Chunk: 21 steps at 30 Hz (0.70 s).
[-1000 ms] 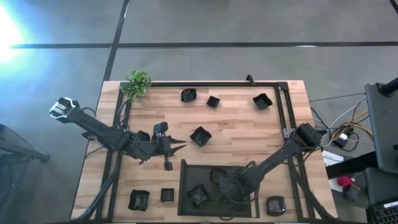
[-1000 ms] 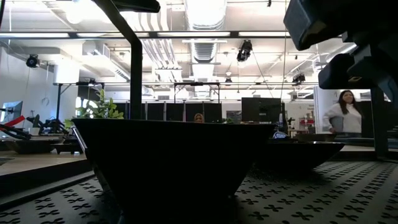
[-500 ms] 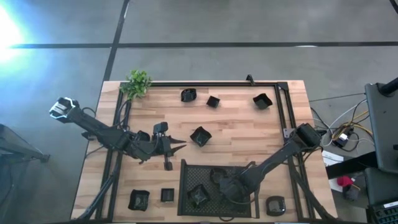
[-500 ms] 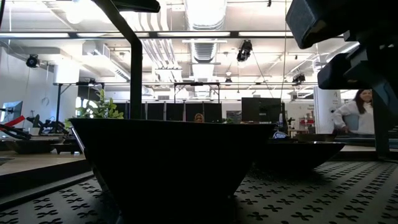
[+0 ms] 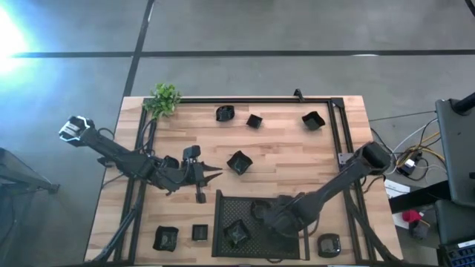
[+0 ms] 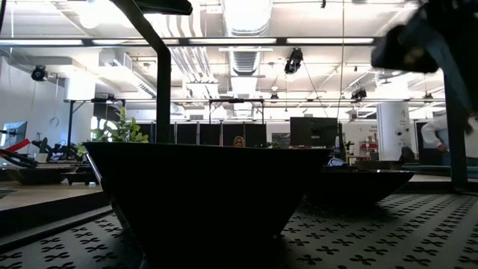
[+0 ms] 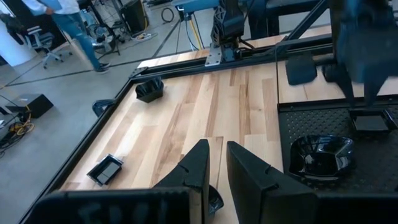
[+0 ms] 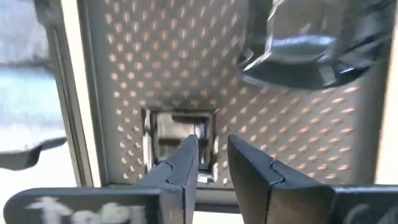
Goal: Pick & Place Mini shaped plates
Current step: Stack the distorted square plate on top of the other distorted square plate on the shelf
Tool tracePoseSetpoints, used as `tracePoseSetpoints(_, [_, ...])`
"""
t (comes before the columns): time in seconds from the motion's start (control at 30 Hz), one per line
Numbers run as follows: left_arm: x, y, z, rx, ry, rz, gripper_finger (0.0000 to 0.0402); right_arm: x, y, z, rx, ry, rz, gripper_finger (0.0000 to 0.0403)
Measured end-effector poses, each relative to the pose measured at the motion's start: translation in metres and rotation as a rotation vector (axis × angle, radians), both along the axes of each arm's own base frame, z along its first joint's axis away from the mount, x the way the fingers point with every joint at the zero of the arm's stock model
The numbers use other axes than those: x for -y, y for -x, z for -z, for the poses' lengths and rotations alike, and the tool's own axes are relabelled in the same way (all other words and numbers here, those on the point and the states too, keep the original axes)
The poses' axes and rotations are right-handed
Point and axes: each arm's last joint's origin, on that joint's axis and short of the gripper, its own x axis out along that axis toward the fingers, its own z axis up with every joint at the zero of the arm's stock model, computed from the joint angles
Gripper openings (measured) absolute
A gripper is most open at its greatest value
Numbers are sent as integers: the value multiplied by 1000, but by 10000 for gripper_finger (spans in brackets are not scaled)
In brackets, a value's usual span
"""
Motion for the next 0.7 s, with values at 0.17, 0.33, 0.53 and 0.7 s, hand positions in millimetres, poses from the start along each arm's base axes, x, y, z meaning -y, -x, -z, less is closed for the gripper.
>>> tracePoseSetpoints(0.17, [0, 0, 0, 0, 0, 0, 51, 9, 6, -29, 146, 62, 3, 73])
tracePoseSetpoints(0.33, [0, 0, 0, -1, 0, 0, 51, 21, 16, -62, 309, 150, 15, 70])
tracePoseSetpoints(0.53, [0, 0, 0, -1, 0, 0, 51, 38, 32, -97, 486, 248, 99, 73])
tracePoseSetpoints(0.7, [0, 0, 3, -7, -2, -1, 51, 50, 46, -108, 531, 294, 136, 68])
